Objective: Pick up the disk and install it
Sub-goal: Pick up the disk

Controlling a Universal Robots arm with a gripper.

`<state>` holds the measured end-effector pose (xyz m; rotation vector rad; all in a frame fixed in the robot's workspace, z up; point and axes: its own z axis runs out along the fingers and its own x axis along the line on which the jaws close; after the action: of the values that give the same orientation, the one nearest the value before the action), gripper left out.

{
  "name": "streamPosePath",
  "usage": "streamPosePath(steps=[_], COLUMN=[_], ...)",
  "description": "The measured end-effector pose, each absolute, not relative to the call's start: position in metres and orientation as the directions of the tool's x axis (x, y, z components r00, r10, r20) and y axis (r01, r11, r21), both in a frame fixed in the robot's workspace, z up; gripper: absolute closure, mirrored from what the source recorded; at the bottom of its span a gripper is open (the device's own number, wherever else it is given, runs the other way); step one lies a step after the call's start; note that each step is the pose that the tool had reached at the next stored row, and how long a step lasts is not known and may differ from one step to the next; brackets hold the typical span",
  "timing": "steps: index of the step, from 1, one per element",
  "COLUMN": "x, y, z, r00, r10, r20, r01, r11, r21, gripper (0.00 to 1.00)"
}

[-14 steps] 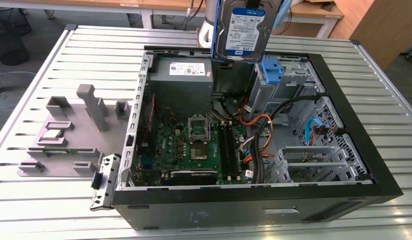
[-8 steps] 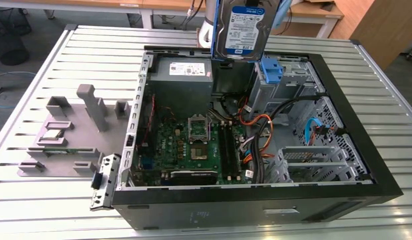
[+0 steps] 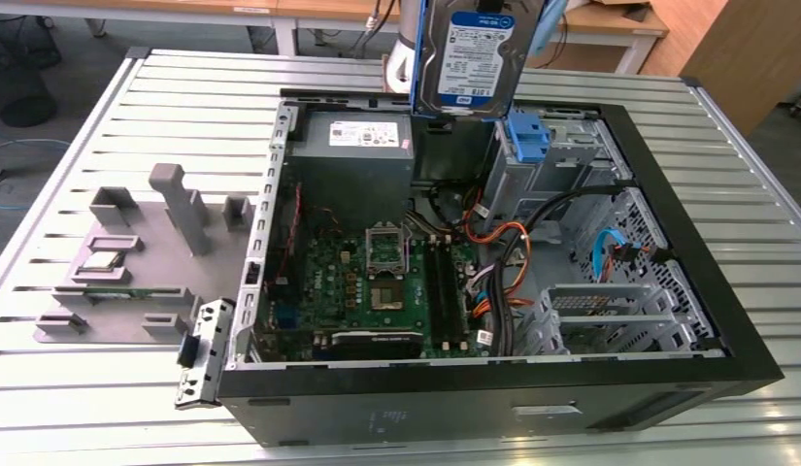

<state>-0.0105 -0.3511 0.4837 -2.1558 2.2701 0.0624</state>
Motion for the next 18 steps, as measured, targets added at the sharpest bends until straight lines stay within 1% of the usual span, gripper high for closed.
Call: streamPosePath(steps=[18], x=[-0.01], y=[-0.375], z=[0.484], r00=[-0.052], r10=[-0.998], r20=[-0.035], r01=[-0.998], r11=[0.051], r21=[0.022], gripper=[0.65])
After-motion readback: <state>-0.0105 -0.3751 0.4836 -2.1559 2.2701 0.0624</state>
